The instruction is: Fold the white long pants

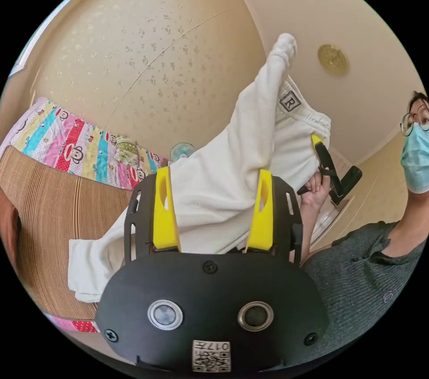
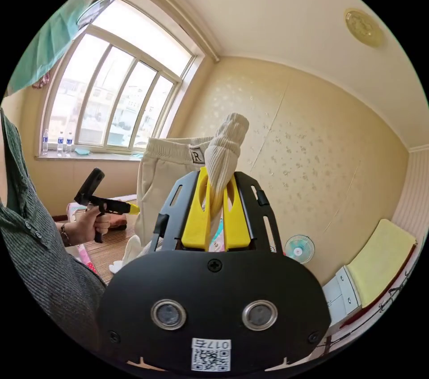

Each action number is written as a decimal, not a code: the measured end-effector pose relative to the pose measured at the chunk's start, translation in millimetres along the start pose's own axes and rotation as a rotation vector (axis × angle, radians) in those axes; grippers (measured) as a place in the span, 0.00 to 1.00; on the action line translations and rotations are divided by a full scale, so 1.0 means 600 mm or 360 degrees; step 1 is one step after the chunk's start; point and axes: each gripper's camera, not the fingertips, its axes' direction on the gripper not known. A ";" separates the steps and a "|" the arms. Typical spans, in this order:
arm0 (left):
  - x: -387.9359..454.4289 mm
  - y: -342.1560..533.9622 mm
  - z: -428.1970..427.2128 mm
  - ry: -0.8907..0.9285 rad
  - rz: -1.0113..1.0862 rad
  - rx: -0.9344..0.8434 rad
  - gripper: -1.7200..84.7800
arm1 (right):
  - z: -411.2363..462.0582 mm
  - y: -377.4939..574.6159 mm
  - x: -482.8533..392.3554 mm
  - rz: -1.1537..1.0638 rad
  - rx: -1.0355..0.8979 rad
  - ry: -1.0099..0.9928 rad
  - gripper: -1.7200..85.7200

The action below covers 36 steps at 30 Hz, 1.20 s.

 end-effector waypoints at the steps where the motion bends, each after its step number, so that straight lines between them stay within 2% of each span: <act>1: 0.024 -0.002 -0.009 0.0058 0.0070 0.0060 0.29 | -0.011 -0.003 -0.003 0.0005 0.0023 -0.0021 0.03; 3: 0.065 -0.003 -0.021 0.0012 0.0163 0.0153 0.26 | -0.042 -0.007 -0.018 0.0032 0.0099 -0.0064 0.03; 7: 0.134 0.013 -0.050 -0.0120 0.0318 0.0350 0.13 | -0.056 0.000 -0.029 0.0151 0.0094 -0.0060 0.02; 10: 0.117 0.025 -0.067 0.0070 0.0254 0.0377 0.21 | -0.071 0.010 -0.029 0.0244 0.0141 -0.0148 0.02; 12: 0.096 0.031 -0.062 0.0152 0.0286 0.0360 0.23 | -0.080 0.013 -0.034 0.0278 0.0176 -0.0211 0.02; 15: 0.051 0.030 0.010 0.0107 0.0166 0.0054 0.25 | -0.086 0.017 -0.051 0.0233 0.0306 -0.0427 0.02; 17: 0.039 0.040 0.074 0.0148 0.0131 -0.0193 0.31 | -0.089 0.010 -0.066 0.0203 0.0359 -0.0473 0.02; 21: 0.036 0.068 0.089 0.0175 0.0132 -0.0170 0.29 | -0.118 -0.028 -0.094 -0.0029 0.0444 -0.0564 0.02; 25: -0.026 0.064 0.103 0.0481 -0.0107 -0.0194 0.29 | -0.147 -0.050 -0.076 -0.0065 0.0607 -0.0820 0.02; 27: -0.051 0.051 0.134 0.0768 -0.0261 -0.0319 0.29 | -0.160 -0.057 -0.054 -0.0070 0.0773 -0.1055 0.02; 28: -0.052 0.041 0.164 0.1005 -0.0319 -0.0472 0.28 | -0.161 -0.058 -0.048 -0.0072 0.0814 -0.1116 0.02; 29: -0.042 0.032 0.193 0.1123 -0.0328 -0.0640 0.27 | -0.163 -0.060 -0.037 -0.0088 0.0899 -0.1247 0.02; 36: 0.027 0.044 0.278 0.0881 -0.0202 -0.1026 0.34 | -0.124 -0.055 0.035 0.0041 0.1440 -0.1885 0.02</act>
